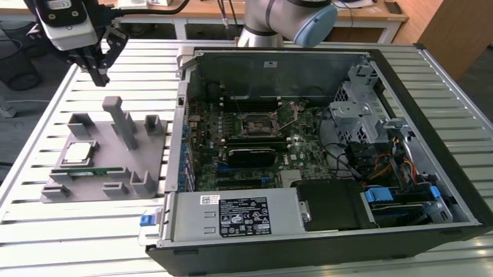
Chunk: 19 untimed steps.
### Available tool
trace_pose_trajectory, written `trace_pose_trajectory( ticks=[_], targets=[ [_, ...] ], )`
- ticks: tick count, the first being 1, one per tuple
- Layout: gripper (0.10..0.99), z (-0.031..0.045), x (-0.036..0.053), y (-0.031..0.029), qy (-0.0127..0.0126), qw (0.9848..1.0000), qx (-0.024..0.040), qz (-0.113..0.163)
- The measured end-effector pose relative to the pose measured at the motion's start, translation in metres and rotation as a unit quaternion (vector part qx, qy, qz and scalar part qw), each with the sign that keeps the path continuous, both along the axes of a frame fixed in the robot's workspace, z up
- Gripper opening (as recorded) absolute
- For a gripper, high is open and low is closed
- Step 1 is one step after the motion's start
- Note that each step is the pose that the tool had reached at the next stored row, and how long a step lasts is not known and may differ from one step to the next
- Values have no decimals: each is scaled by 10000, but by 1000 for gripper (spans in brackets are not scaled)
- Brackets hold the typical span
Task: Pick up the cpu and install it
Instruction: 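Reach for the cpu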
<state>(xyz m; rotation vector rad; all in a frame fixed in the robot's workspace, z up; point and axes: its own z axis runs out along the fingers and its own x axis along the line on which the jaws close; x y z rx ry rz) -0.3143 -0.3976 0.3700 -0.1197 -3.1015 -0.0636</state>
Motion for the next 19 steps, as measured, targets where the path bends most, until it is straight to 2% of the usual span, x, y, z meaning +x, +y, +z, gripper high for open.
trace_pose_trajectory(
  ticks=[7, 19],
  targets=[
    [106, -15, -101, 0, 22, 10000, 0, 0],
    [106, -41, -322, 0, 42, 10000, 0, 0]
  ],
)
